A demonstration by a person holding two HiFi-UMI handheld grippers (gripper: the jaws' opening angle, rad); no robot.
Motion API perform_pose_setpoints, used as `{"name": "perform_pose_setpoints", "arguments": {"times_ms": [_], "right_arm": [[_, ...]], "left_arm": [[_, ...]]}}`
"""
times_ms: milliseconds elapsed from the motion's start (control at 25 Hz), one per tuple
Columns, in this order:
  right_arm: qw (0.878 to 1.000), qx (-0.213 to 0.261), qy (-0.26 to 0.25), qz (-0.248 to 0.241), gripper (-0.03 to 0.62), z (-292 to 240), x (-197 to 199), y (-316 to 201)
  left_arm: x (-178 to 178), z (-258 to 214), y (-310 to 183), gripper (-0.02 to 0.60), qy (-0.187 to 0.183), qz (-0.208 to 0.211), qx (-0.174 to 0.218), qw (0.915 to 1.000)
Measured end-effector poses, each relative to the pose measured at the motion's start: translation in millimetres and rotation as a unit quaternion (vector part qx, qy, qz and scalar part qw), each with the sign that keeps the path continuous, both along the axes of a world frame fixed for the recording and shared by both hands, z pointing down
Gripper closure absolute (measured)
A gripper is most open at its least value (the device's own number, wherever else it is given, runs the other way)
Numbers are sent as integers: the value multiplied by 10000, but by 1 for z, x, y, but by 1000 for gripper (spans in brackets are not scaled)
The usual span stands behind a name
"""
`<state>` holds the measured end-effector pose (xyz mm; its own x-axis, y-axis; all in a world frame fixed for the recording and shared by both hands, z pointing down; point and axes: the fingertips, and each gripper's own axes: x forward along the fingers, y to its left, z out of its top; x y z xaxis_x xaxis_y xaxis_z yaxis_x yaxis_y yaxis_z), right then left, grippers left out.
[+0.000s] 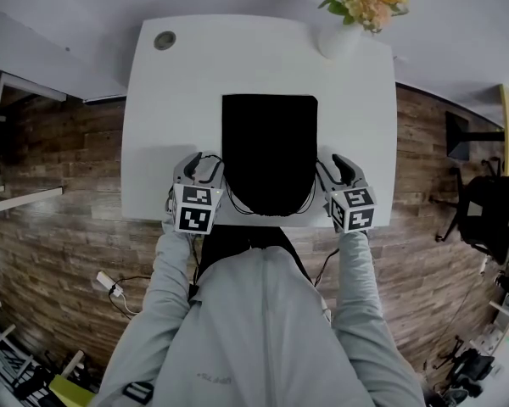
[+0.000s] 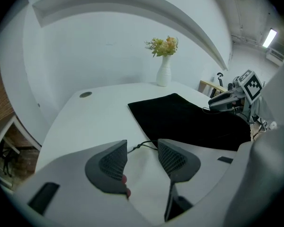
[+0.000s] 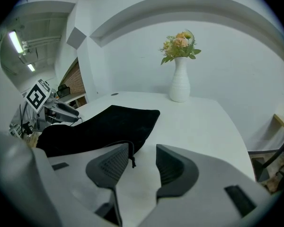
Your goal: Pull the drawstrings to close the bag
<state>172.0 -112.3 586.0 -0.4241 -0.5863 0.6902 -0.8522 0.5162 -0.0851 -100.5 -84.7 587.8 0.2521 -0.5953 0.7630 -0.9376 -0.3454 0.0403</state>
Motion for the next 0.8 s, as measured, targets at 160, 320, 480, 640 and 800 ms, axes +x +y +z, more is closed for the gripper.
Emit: {"name": "perform_pose_setpoints", "arguments": {"times_ms": [160,320,480,640,800], "right_arm": [[9999,112,-44,-23,413,-9,-3,-1],[9991,373,-179,-24,404,-27,-8,-6],[9966,760,-306,73,402,-53,-9,-14],[9914,1195,-484,237,402,-88,-7,-23],[9825,1631,-810,394,402,-130,-4,-28]], "left_arm": [[-8,-17,-7,362,41,-161,280,9995],[-15,-31,-12,358,144,-275,451,9985],[-17,-49,-19,359,174,-340,709,9968],[-16,-70,-24,359,250,-334,948,9946],[-13,-96,-29,359,362,-313,1203,9916]]}}
